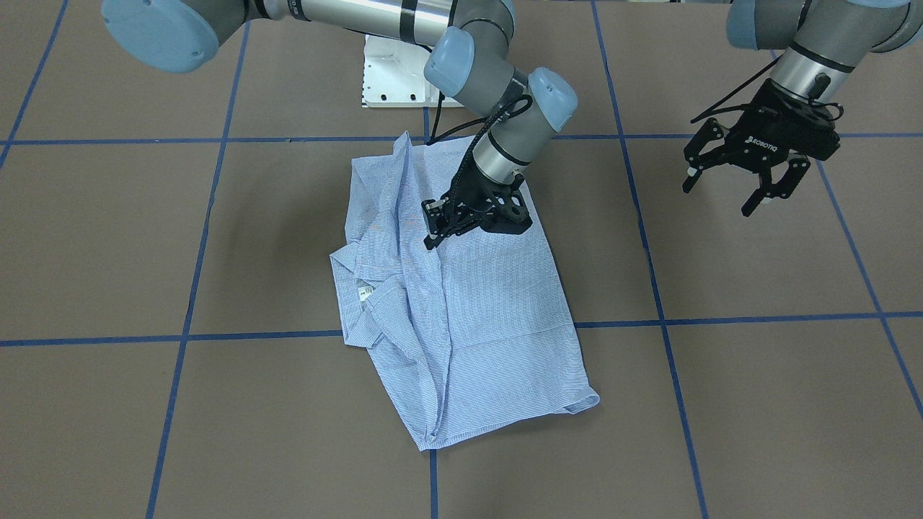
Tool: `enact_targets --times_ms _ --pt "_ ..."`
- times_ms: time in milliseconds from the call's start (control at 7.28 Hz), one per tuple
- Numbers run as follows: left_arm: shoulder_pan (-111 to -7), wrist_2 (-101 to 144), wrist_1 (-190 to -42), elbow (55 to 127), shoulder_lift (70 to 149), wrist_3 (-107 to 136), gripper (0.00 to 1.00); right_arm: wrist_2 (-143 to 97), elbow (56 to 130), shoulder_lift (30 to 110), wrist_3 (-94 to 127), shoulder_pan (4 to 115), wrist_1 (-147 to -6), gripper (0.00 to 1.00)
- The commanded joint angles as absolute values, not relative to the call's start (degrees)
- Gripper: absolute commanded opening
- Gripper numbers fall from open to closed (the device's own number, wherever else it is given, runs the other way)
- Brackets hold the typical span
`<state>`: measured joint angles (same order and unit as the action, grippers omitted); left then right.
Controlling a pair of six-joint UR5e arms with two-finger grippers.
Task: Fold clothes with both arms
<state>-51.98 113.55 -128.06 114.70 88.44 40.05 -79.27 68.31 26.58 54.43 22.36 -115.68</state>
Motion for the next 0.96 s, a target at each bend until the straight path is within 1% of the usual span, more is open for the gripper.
enact_targets --times_ms 0,137,275,412,549,687,824 --pt "-51.94 113.55 -128.06 114.70 88.51 40.08 1.00 -79.10 81.24 37.13 51.95 23.55 -118.12 0.00" --pt "-51.94 113.55 -128.06 114.70 88.51 40.08 1.00 -79.01 84.95 40.92 52.03 23.55 -118.12 0.00" --pt "-51.94 113.55 -128.06 114.70 88.59 40.08 1.00 -79.01 85.77 42.17 52.03 23.55 -117.95 0.00" --pt "-51.94 113.55 -128.06 114.70 88.68 40.17 1.00 -78.84 85.52 43.06 52.12 23.73 -117.51 0.29" --pt "-51.94 113.55 -128.06 114.70 88.59 40.17 1.00 -77.36 85.43 43.15 52.21 23.99 -117.34 0.90" --pt "-51.94 113.55 -128.06 114.78 88.68 40.17 1.00 -77.17 85.78 42.98 52.64 24.52 -115.07 1.00" --pt "-51.94 113.55 -127.97 115.05 88.86 40.60 1.00 -78.65 86.22 42.63 52.82 26.87 -110.70 1.00"
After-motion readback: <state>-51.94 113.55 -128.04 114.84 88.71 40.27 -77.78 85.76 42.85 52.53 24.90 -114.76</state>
